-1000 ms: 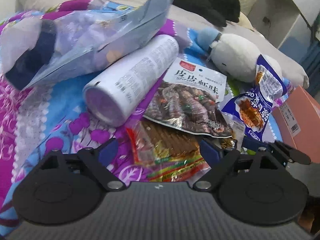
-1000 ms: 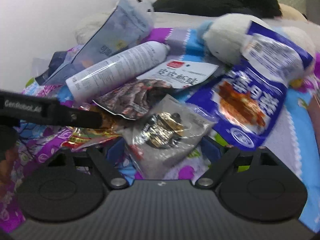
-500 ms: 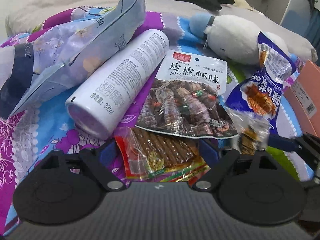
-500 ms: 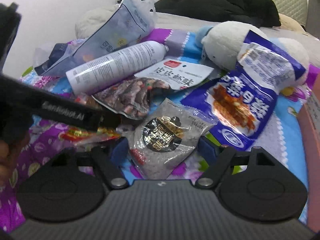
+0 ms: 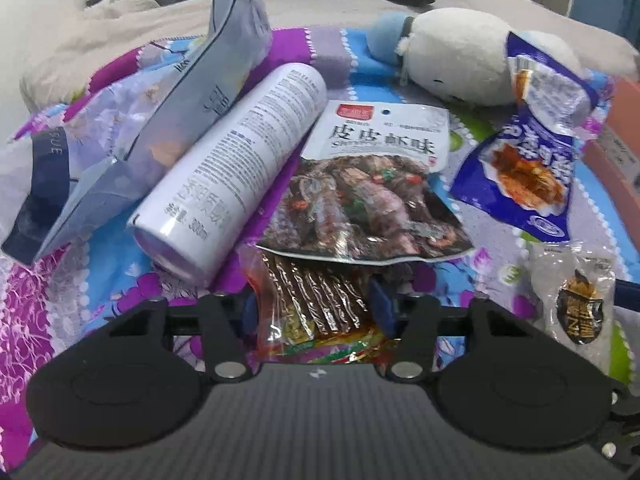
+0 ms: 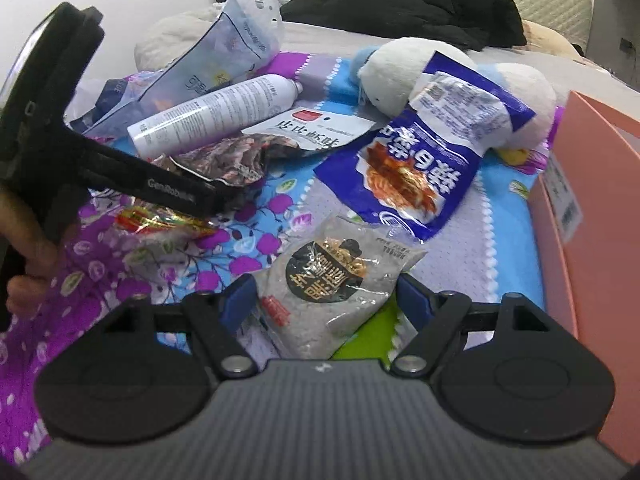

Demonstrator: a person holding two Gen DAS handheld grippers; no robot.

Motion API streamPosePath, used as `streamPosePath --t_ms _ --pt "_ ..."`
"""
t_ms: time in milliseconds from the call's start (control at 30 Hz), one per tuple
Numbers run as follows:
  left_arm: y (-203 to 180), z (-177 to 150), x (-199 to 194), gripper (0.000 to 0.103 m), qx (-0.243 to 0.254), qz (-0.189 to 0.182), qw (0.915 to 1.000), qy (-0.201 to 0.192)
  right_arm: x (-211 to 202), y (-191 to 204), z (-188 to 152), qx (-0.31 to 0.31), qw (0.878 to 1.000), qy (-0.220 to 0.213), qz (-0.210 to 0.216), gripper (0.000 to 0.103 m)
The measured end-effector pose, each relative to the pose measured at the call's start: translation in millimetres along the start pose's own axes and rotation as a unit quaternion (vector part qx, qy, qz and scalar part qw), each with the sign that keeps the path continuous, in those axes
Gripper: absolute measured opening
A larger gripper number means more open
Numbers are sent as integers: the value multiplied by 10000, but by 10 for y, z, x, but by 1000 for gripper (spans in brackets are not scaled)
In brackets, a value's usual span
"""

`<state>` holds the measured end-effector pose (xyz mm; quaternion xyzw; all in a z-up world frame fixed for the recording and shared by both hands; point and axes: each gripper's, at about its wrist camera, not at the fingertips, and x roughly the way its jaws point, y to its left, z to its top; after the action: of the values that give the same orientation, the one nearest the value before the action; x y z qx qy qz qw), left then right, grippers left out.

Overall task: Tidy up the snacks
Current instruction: 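Close the left gripper on the red-labelled strip packet while the right gripper grasps the black-label clear packet, then lift both held packets off the pile and carry them toward the pink box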

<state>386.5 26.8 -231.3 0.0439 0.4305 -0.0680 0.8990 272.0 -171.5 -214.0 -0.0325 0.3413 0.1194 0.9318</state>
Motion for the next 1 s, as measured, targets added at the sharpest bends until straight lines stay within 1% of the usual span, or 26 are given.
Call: streamPosePath --t_ms 100,167,467,633,733,833,867,1000 --pt "8 -56 -91 56 6 -85 10000 19 -93 -14 -71 76 10000 25 -27 79" --pt "23 -113 -163 56 -86 -178 9998 59 -166 -22 -118 118 9999 37 -50 79" --pt "-43 -483 -605 55 -336 -403 9986 102 -492 22 -347 222 9997 122 -31 79" --pt "-73 -698 -871 52 -624 -591 9962 122 -670 53 -464 321 9993 167 2 78" --pt "-76 -836 -1001 52 -920 -731 9929 196 -765 54 -533 381 9991 202 7 78" --pt "-99 -992 -1095 51 -1384 -902 9858 300 -844 58 -602 446 9986 288 21 78" --pt "-123 -1046 -1120 41 -1475 -905 9844 321 -876 58 -626 470 9984 324 49 78" --pt "-206 -1244 -1200 39 -1790 -1108 9769 380 -1008 79 -724 470 9980 410 96 78"
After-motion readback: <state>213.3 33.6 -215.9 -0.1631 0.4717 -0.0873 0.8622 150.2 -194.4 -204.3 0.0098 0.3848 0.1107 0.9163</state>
